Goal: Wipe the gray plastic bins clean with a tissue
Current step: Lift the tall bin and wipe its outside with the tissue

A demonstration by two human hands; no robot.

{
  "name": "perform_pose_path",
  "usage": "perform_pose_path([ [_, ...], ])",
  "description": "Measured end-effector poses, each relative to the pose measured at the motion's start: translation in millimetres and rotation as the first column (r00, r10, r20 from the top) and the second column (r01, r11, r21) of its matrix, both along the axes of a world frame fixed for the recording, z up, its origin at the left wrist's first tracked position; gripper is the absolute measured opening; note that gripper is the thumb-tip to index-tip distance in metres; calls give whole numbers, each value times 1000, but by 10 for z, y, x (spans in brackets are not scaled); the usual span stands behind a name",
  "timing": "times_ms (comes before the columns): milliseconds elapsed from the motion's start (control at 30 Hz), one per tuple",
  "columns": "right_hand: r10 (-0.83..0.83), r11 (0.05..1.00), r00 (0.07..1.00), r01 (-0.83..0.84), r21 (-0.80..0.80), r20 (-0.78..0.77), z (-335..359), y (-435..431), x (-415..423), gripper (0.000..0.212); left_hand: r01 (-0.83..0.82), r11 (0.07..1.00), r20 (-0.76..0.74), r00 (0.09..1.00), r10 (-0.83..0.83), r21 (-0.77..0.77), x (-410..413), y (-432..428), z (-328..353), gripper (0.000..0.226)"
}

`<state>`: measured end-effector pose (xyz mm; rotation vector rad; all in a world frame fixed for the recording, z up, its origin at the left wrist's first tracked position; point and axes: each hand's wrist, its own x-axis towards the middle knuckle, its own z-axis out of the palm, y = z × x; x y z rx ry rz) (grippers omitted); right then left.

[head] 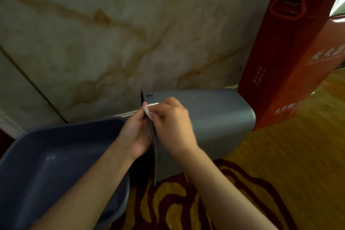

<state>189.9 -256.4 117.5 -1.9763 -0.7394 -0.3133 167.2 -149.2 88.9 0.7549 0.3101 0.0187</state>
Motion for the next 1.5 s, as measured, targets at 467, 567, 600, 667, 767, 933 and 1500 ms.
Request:
perform_pose_path([
  [467, -502, 862, 857, 485, -148, -114, -181, -755, 647, 20, -6, 989, -31, 999, 11, 151, -70, -141, -21, 38],
  [567, -317, 948, 948, 316, -25, -22, -39, -434, 453, 14, 31, 983, 3, 999, -32, 180, -100, -167, -37, 41],
  [600, -216, 976, 976, 216, -7, 14, 0, -293, 371, 12, 40, 982, 22, 999, -45, 187, -108, -168, -39, 43],
  [667, -105, 994, 994, 107, -27, 39, 33, -85, 262, 9, 58, 977, 55, 996, -70, 205, -124, -165, -41, 41],
  [767, -115, 992, 993, 116, -46, 27, -32, -120, 318, 8, 73, 978, 75, 993, -89, 195, -153, -153, -48, 40],
  [933, -396, 917, 916, 392, -72, -56, -193, -640, 626, 13, 66, 971, 53, 995, -80, 232, -191, -131, -92, 35],
  [1500, -600, 800, 791, 590, -111, -118, -456, -1357, 573, 27, -121, 967, -307, 933, 188, 224, 277, -143, 450, 36],
])
